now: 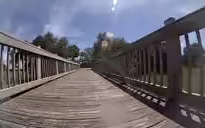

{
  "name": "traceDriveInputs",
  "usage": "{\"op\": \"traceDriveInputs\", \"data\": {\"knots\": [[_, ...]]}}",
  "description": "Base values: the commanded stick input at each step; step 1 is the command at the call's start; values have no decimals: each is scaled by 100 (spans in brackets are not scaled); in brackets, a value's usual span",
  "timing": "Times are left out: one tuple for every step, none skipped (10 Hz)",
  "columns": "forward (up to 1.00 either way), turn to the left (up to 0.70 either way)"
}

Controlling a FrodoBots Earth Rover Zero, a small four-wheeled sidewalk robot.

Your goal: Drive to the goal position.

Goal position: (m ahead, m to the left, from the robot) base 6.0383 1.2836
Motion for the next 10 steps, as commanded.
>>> {"op": "traceDriveInputs", "data": {"knots": [[70,0],[70,0],[70,4],[70,22],[70,20],[70,0],[70,0],[70,0],[70,0],[70,0]]}}
